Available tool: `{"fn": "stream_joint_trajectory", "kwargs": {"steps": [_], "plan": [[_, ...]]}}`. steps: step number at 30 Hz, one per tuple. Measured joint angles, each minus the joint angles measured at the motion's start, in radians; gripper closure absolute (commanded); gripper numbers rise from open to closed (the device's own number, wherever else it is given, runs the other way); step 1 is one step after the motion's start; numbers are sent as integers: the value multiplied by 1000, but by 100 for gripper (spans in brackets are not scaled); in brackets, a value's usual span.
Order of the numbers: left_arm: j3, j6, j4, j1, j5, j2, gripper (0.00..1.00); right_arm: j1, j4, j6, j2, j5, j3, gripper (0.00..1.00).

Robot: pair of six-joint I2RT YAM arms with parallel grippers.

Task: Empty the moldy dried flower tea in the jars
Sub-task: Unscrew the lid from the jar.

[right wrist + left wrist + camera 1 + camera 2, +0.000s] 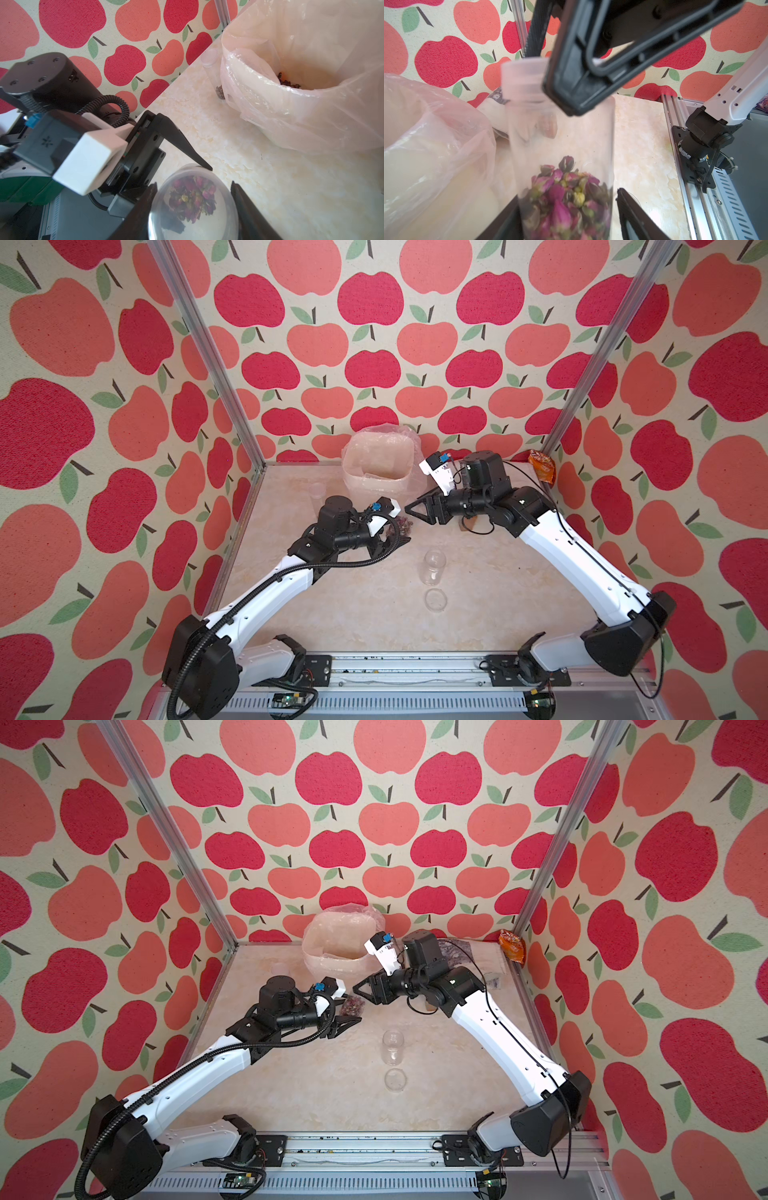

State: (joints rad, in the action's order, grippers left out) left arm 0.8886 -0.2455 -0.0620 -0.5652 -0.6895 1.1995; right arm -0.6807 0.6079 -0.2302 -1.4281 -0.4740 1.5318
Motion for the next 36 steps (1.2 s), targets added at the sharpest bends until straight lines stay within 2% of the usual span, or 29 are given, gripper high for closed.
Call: {"fn": "stream_joint_trajectory", "kwargs": {"steps": [6, 14, 21, 29, 32, 34, 36], "plan": [[0, -1, -2, 0, -5, 0, 24, 1, -6, -15, 0, 0, -6, 70], [0, -6, -1, 0, -8, 1, 27, 2, -9, -31, 0, 0, -6, 70], [0, -8, 11, 0, -4, 17, 26, 2, -16, -44, 1, -12, -6, 70], [3, -7, 24, 2, 11, 25, 49, 2, -26, -49, 1, -23, -13, 70], [3, -8, 27, 2, 15, 25, 57, 2, -27, -48, 1, -23, -14, 66], [3, -8, 27, 2, 18, 25, 62, 2, -27, -48, 1, -23, -14, 61], [3, -10, 27, 1, 21, 25, 64, 2, -26, -44, 1, -23, -14, 43]]}}
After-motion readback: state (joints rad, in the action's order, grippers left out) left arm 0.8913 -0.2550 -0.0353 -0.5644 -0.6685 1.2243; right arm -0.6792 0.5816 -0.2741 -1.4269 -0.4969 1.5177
